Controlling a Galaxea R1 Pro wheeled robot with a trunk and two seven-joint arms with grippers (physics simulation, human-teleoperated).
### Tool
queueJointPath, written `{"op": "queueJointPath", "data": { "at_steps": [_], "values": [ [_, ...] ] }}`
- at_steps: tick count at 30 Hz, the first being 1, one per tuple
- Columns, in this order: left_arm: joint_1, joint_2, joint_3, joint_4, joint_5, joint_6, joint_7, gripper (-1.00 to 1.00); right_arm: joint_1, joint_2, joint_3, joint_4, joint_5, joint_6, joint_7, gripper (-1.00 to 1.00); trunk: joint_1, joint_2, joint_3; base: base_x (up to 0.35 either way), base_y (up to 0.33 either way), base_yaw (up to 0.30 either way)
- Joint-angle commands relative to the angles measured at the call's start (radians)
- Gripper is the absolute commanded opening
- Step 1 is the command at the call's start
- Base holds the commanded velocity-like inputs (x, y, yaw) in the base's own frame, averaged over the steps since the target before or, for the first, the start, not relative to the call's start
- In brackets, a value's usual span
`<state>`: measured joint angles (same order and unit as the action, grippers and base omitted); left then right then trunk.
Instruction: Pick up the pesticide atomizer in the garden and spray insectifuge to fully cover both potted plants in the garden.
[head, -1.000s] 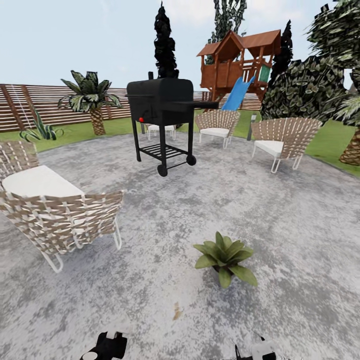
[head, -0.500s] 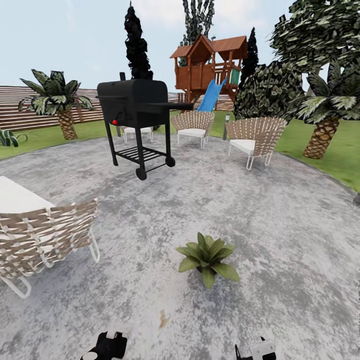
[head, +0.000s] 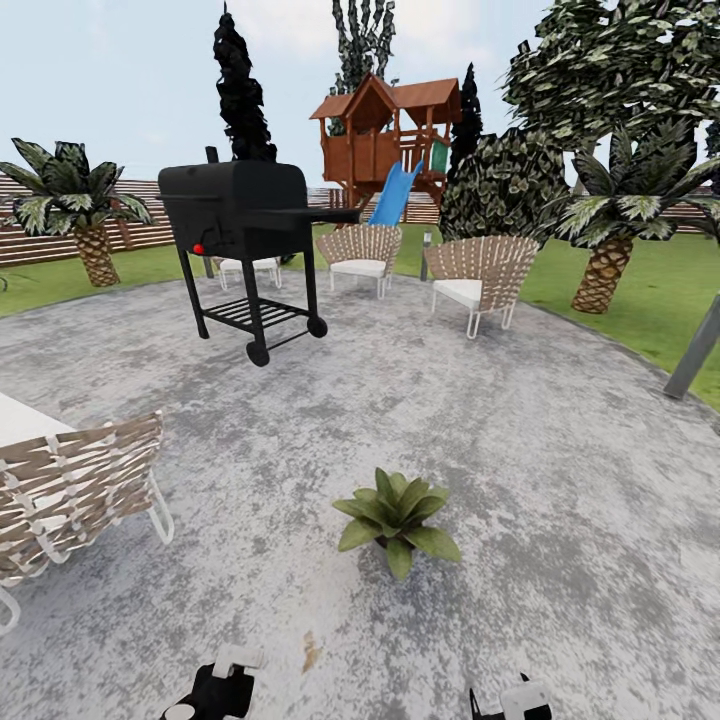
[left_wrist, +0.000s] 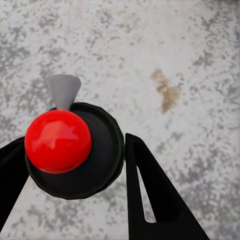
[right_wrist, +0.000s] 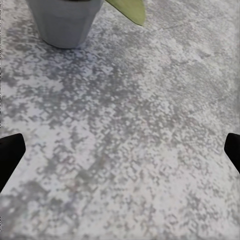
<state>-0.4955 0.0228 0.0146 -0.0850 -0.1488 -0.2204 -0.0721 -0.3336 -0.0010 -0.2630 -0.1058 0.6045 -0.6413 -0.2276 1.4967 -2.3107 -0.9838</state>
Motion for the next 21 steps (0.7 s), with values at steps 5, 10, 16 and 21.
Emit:
{"op": "queueJointPath", "data": {
  "at_steps": [5,10,16,21],
  "values": [
    [-0.001,0.000,0.002,0.001,-0.008,-0.004,-0.002,-1.00,-0.001,0.001,-0.004,0.001,0.011,-0.002,-0.007,1.00,0.000,0.000,-0.001,0.000,0.000,-0.022],
    [0.000,0.000,0.002,0.001,-0.009,-0.004,-0.002,-1.00,-0.001,0.001,-0.004,0.001,0.011,-0.003,-0.007,1.00,0.000,0.000,-0.001,0.000,0.000,-0.221],
    [0.000,0.000,0.002,0.001,-0.009,-0.004,-0.002,-1.00,-0.001,0.001,-0.004,0.001,0.011,-0.002,-0.007,1.00,0.000,0.000,-0.002,0.000,0.000,-0.264],
    [0.000,0.000,0.002,0.001,-0.009,-0.004,-0.002,-1.00,-0.001,0.001,-0.004,0.001,0.011,-0.002,-0.007,1.00,0.000,0.000,-0.007,0.000,0.000,-0.230]
  ]
}}
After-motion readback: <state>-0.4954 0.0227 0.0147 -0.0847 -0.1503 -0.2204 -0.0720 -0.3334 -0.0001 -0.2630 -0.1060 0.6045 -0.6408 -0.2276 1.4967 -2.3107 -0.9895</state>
